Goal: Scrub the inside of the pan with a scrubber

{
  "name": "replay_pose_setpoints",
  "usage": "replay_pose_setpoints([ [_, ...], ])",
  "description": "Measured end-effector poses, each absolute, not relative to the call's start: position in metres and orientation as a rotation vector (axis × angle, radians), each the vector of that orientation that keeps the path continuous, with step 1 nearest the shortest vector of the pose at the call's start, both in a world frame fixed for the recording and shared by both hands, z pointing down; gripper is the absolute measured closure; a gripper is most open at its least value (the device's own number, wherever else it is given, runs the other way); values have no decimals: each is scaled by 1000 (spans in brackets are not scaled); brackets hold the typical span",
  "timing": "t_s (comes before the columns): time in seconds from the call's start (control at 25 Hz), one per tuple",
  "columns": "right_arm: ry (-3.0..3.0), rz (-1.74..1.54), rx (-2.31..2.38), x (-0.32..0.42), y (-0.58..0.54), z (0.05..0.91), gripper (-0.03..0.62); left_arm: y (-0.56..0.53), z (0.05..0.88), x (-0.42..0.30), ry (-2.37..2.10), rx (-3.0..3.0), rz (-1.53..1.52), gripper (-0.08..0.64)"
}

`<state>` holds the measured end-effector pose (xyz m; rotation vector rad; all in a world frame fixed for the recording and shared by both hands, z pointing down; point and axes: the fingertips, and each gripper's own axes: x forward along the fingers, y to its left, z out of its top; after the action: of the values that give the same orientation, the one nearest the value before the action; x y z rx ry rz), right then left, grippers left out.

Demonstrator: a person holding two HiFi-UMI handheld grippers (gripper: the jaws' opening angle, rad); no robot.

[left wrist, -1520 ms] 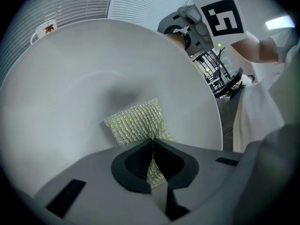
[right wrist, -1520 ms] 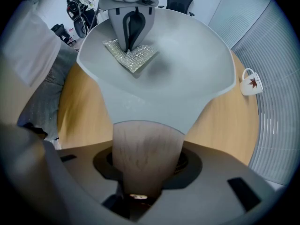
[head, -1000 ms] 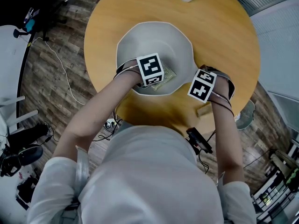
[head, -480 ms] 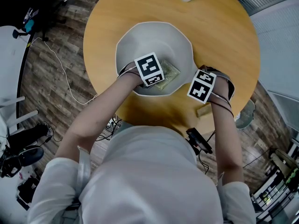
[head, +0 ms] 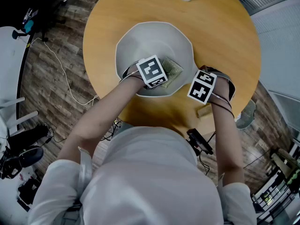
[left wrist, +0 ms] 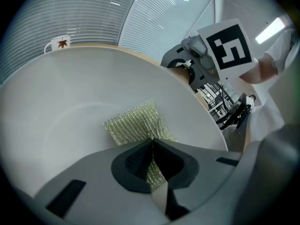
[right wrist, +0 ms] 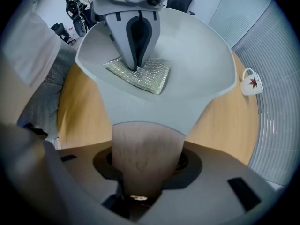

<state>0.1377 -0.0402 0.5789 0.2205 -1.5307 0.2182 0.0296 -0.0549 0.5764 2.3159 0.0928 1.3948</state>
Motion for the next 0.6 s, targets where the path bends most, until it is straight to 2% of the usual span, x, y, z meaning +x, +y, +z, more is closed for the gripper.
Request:
replay_pose_setpoints([
  [0.6, -1533, 233, 235, 135, -37, 578, 411, -74, 576, 44, -90, 2466, 1367, 543],
])
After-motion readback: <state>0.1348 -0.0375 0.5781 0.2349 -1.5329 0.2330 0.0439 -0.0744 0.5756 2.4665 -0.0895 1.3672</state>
